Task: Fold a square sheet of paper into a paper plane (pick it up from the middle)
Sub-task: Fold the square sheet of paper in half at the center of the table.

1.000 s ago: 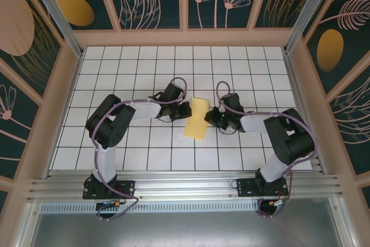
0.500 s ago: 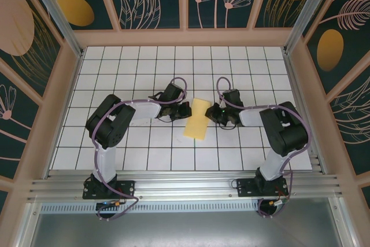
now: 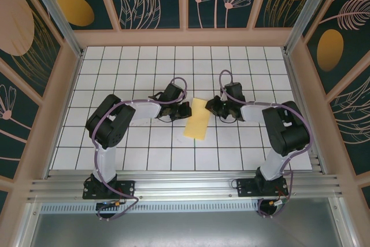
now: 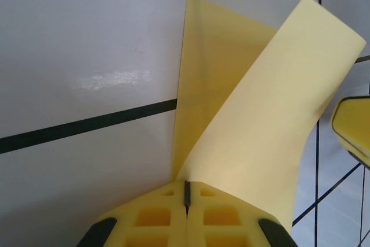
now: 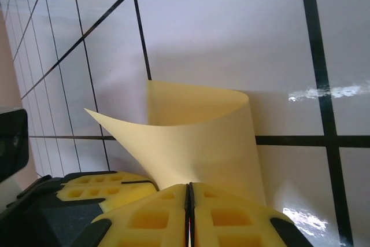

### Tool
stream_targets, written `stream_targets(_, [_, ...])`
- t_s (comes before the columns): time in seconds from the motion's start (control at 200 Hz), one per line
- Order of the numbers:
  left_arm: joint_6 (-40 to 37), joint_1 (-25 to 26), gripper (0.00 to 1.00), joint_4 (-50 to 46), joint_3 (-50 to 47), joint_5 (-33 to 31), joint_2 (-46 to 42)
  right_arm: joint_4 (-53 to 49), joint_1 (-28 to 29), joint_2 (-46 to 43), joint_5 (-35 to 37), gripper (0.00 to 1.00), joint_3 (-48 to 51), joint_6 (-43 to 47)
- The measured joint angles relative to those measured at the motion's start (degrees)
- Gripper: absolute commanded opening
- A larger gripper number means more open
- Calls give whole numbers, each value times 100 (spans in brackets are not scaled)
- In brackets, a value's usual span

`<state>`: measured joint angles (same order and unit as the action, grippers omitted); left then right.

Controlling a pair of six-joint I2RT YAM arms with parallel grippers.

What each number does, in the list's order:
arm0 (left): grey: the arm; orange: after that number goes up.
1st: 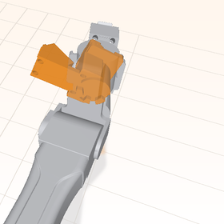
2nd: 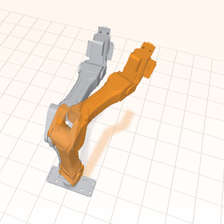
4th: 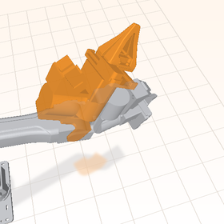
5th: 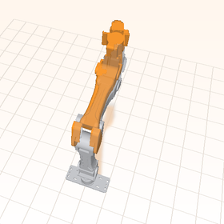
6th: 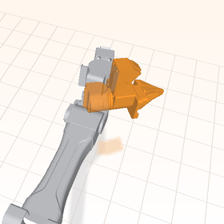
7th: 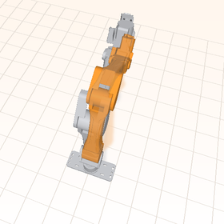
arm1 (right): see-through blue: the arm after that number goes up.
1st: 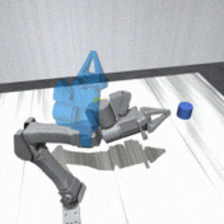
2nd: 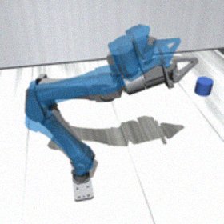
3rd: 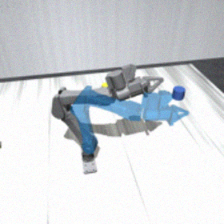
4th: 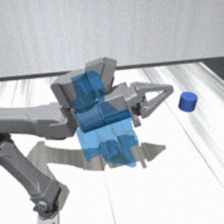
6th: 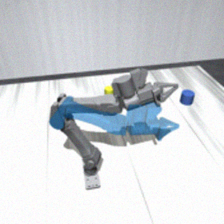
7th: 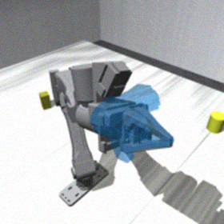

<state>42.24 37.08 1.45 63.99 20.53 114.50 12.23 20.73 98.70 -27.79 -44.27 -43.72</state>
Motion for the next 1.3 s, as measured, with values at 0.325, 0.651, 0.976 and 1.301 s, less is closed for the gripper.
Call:
stream_targets(0.325, [-24,0,0,2,2,4,11,-9,-35,413,9,11,-17,-2])
stream_targets(0.651, [-26,0,0,2,4,9,11,-549,-74,286,72,12,-407,105])
stream_targets(0.976, [-26,0,0,2,4,15,11,-636,-127,699,232,12,-723,190])
stream_targets(1.301, [-44,0,0,4,17,20,26,-839,-168,748,232,12,-887,284])
